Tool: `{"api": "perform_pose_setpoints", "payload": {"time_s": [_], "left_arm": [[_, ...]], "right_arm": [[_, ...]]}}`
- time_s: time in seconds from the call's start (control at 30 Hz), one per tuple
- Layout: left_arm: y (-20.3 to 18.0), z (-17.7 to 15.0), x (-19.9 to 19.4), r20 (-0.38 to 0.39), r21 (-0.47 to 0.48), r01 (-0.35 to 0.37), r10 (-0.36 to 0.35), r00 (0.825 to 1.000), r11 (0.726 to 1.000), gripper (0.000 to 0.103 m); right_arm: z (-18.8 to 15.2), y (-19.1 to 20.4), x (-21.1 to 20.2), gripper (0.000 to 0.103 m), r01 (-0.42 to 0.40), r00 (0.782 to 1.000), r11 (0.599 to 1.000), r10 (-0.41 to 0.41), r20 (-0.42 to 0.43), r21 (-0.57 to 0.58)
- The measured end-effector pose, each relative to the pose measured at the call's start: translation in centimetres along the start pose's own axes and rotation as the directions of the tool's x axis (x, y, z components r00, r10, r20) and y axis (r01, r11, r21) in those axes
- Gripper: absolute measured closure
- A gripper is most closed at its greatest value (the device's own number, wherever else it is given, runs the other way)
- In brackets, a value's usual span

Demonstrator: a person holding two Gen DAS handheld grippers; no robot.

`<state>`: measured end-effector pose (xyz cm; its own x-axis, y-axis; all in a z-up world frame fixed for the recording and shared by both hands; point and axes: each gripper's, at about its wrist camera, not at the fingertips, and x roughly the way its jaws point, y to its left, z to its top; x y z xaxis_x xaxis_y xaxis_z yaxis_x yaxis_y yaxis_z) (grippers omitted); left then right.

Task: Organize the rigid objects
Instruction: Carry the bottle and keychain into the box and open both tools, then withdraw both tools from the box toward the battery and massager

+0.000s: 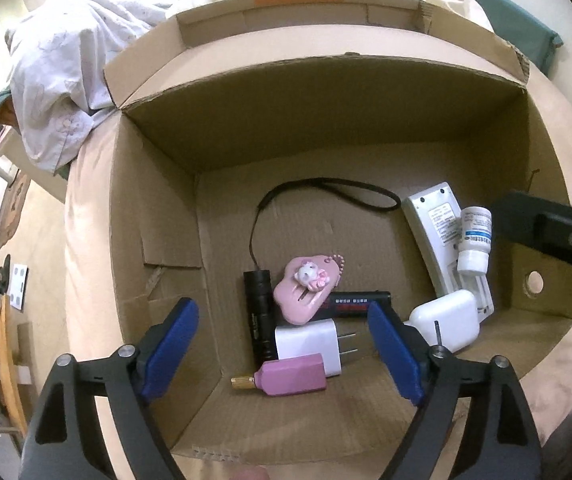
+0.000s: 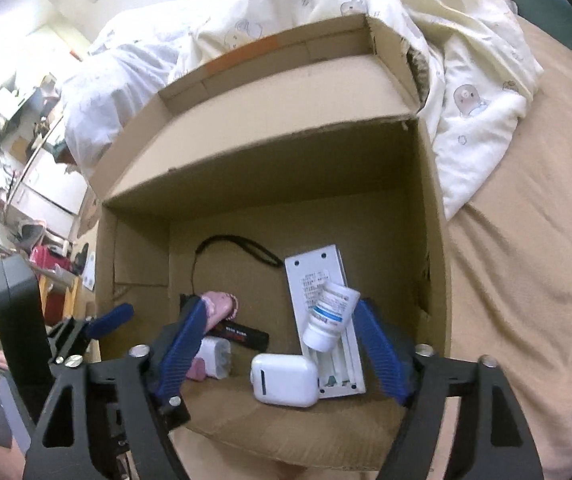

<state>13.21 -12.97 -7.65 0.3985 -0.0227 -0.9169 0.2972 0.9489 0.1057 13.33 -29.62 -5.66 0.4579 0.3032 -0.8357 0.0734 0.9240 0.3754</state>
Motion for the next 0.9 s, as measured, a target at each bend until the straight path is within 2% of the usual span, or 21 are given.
{"api": "perform_pose_setpoints", "payload": {"time_s": [0.07, 0.27, 0.33, 0.4, 0.8, 0.9], "left_arm": [[0.1, 0.1, 0.0, -0.005, -0.012, 0.006, -0.006, 1.0, 1.0, 0.017], [0.8, 0.2, -0.5, 0.013, -0.041, 0.038, -0.037, 0.999, 0.998, 0.016], [1.1, 0.3, -0.9, 0.031, -0.058, 0.054, -0.053, 0.998, 0.997, 0.006], [1.3, 0.3, -1.2, 0.046, -0.07, 0.066, -0.063, 0.997, 0.995, 0.002], [3.4, -0.4, -3.7, 0.08, -0.141, 0.109, -0.098, 0.992, 0.984, 0.001], [3.9, -1.0, -4.4, 0.092, -0.149, 0.094, -0.081, 0.992, 0.984, 0.001]], "right_arm": [[0.1, 0.1, -0.2, 0.0, 0.004, 1.0, 1.0, -0.004, 0.016, 0.0], [0.1, 0.6, -0.5, 0.0, 0.026, 0.999, 1.0, -0.025, 0.035, -0.014], [0.1, 0.7, -0.5, 0.0, 0.034, 0.999, 0.999, -0.033, 0.041, -0.022], [0.2, 0.8, -0.7, 0.0, 0.036, 0.998, 0.999, -0.035, 0.054, -0.028], [0.3, 0.7, -3.4, 0.0, 0.017, 0.991, 1.0, -0.016, 0.132, -0.008], [-0.1, 0.4, -4.1, 0.0, 0.014, 0.99, 1.0, -0.015, 0.144, 0.008]]}}
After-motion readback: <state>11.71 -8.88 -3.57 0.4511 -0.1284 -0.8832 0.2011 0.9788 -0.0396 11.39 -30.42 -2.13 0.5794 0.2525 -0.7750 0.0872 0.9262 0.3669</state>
